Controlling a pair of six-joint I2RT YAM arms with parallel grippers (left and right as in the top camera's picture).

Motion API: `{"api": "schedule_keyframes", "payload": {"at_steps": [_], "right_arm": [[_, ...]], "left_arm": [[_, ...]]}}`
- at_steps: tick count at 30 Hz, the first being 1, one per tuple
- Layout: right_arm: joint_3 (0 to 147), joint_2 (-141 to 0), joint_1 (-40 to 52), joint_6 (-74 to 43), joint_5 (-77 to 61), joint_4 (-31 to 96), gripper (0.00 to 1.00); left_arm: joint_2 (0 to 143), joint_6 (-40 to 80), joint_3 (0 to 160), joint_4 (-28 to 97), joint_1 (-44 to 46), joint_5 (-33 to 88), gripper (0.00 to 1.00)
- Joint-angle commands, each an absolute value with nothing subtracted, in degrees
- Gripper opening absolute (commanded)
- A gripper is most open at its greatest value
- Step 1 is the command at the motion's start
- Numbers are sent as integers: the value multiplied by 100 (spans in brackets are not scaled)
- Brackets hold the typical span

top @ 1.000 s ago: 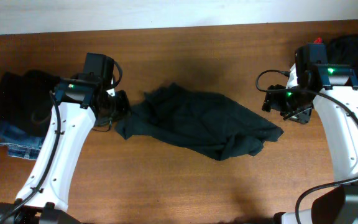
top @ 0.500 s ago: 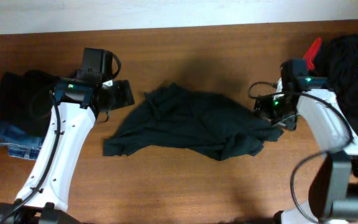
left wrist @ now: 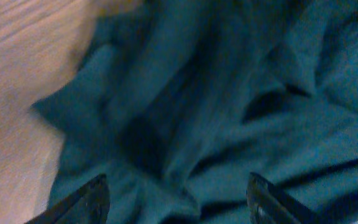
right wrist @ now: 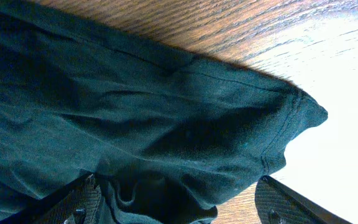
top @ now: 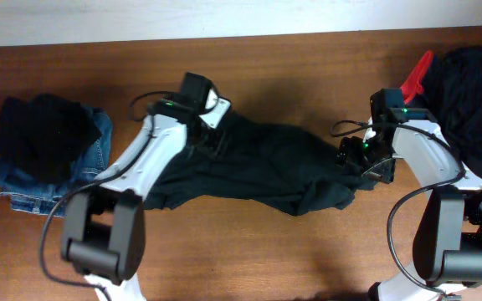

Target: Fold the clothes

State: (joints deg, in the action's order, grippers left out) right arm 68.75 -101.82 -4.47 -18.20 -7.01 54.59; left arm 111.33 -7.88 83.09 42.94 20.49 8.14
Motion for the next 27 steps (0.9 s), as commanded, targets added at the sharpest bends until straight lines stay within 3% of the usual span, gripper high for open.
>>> {"api": "schedule_keyframes", "payload": {"at_steps": [1, 2, 5, 6, 8, 11, 20, 23, 26, 27], "right_arm": [[6890, -10130, -458, -1865, -711, 5461, 85], [6890, -10130, -458, -1865, -709, 5461, 85], [6890, -10130, -458, -1865, -709, 5461, 85], [6890, -10130, -458, -1865, -709, 5459, 85], [6890, -10130, -458, -1865, -709, 5459, 85], [6890, -10130, -458, -1841, -709, 5461, 85], [6888, -10130, -458, -1822, -707, 5465, 85], [6888, -10130, -458, -1822, -707, 5509, 85], [6888, -10130, -458, -1822, -705, 5537, 85], [6888, -10130, -458, -1822, -705, 5537, 85]], "left_arm": [[11360, -1378, 8326, 4101, 2211, 464, 70], [11382, -1378, 8326, 4075, 2228, 443, 70], [11432, -1166, 8326, 4077, 2235, 180, 52], [11432, -1087, 8326, 4075, 2235, 95, 51], [11432, -910, 8326, 4084, 2235, -108, 52], [11432, -397, 8326, 4171, 2235, -635, 67], [11518, 550, 8324, 4263, 2231, -217, 70], [11664, 628, 8324, 4263, 2231, -209, 46], [11819, 642, 8324, 4244, 2222, -174, 8], [11821, 639, 8324, 4209, 2209, -202, 0]]}}
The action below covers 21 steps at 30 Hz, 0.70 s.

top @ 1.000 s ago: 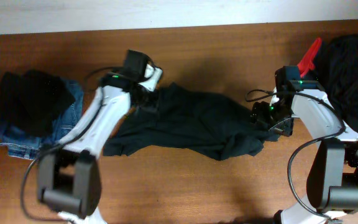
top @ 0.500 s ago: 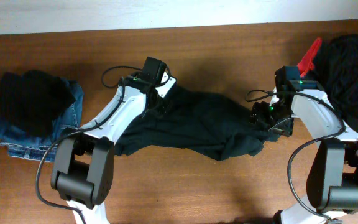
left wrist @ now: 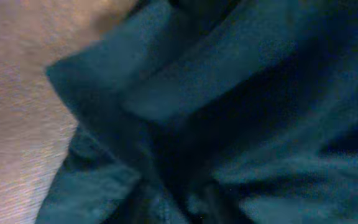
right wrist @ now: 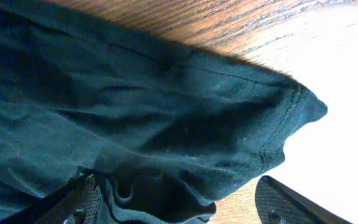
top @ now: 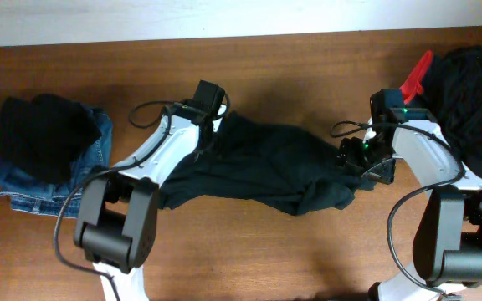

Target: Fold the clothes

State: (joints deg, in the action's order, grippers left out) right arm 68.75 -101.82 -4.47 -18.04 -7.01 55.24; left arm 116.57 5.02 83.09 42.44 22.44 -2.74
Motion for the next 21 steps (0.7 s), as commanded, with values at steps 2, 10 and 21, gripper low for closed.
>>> {"api": "schedule_keyframes", "payload": {"at_steps": [2, 10, 21], "right_arm": [[6888, -10130, -458, -1822, -705, 5537, 85], [6888, -10130, -458, -1822, -690, 5524, 85], [6888, -10130, -458, -1822, -690, 5507, 85]], "left_arm": [[11754, 642, 8370, 4082, 2171, -366, 0], [11240, 296, 9260, 3437, 1804, -1035, 0], [11338, -679, 9432, 1835, 1479, -836, 0]]}}
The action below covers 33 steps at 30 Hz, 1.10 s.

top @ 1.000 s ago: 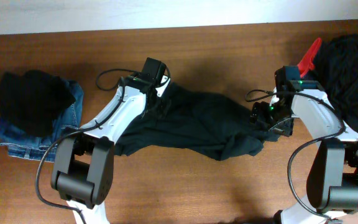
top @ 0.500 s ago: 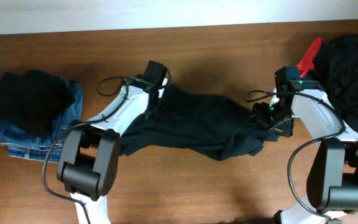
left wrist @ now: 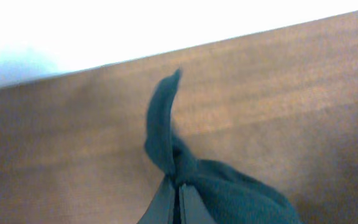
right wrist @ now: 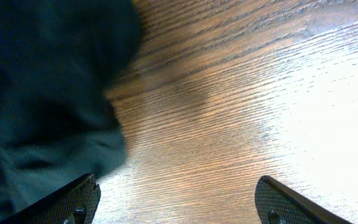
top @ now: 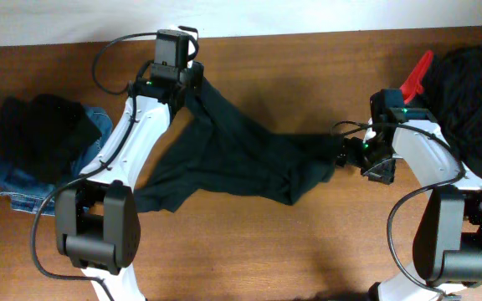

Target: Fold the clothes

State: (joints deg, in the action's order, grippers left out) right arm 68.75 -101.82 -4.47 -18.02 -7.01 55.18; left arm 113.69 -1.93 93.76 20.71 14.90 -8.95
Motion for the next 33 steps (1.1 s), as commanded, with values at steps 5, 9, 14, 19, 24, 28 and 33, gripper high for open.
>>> {"api": "schedule_keyframes", "payload": {"at_steps": [5, 9, 14, 19, 24, 28, 33], "right_arm": [[6888, -10130, -458, -1772, -694, 5463, 85], [6888, -10130, -451, -1411, -751, 5374, 85], [6888, -10132, -440, -913, -1669, 5196, 82], [6873, -10132, -235, -906, -1804, 5227, 78], [6768, -10165, 338, -1175, -1721, 5170, 87], [6729, -10167, 679, -1271, -1693, 4856, 87], [6729, -10165, 902, -1308, -1686, 4316, 82]], "left_arm": [[11450, -851, 9432, 1627, 1461, -976, 30], [11480, -829, 9432, 2154, 1404, -1168, 63], [11480, -825, 9432, 3044, 1393, -1111, 73], [11498, -829, 9266, 3726, 1413, -617, 68], [11756, -945, 8792, 3636, 1413, -517, 68], [12033, -1151, 8702, 3465, 1437, -537, 67], [12248, -1214, 8702, 3297, 1520, -541, 63]]}}
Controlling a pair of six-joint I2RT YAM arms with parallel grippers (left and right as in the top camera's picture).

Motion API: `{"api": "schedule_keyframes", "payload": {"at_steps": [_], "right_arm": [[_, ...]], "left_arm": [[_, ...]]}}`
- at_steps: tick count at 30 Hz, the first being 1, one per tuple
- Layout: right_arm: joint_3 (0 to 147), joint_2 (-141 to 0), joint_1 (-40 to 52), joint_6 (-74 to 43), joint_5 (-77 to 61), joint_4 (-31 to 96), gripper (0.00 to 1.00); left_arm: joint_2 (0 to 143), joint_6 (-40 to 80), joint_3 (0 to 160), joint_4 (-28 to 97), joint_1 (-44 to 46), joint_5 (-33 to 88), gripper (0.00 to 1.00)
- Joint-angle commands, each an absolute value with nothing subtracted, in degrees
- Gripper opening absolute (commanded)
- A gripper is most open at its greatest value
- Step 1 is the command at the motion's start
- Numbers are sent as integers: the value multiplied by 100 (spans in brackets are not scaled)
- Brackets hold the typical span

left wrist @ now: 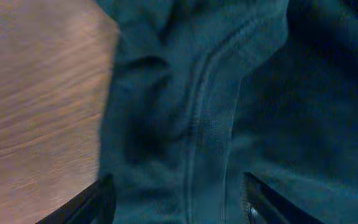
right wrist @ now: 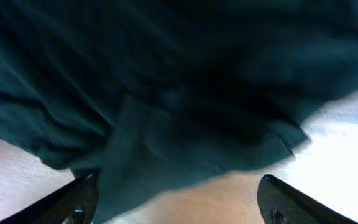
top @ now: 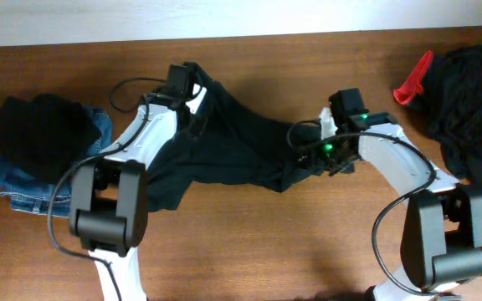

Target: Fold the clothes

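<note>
A dark teal garment (top: 241, 146) lies crumpled across the middle of the wooden table (top: 241, 242). My left gripper (top: 197, 113) hovers over its upper left part. In the left wrist view the gripper (left wrist: 178, 190) is open over a stitched seam (left wrist: 197, 124), and nothing sits between the fingers. My right gripper (top: 315, 157) is over the garment's bunched right end. In the right wrist view this gripper (right wrist: 178, 199) is open too, just above the cloth's edge (right wrist: 166, 149) and bare wood.
Folded blue jeans with a black garment on top (top: 44, 142) sit at the far left. A heap of dark clothes (top: 471, 92) with a red item (top: 414, 77) lies at the far right. The table's far edge (top: 308, 35) meets a white wall.
My left gripper, which was shut on the garment's corner near the far edge, is now open and nearer, with the cloth lying flat under it. My right gripper has moved left from bare wood to over the garment's right end.
At first both grippers were open over the garment, the left at its upper left, the right at its right sleeve. The left gripper then sat down in the cloth, and later held a corner near the far edge with the garment shifted left. Now both grippers are open over it.
</note>
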State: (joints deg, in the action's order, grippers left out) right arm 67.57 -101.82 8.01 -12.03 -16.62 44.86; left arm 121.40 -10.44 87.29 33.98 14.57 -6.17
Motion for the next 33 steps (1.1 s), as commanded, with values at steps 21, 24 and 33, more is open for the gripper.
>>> {"api": "schedule_keyframes", "payload": {"at_steps": [21, 24, 33], "right_arm": [[6726, -10357, 1293, -1380, -1470, 3627, 55], [6726, -10626, 1323, -1378, -1435, 3616, 36], [6726, -11509, 1302, -1507, -993, 3905, 4]], "left_arm": [[12693, -1083, 8739, 3275, 1538, -1059, 1], [12654, -932, 8770, 3367, 1533, -1059, 1], [12446, -864, 8770, 3640, 1533, -1337, 1]]}}
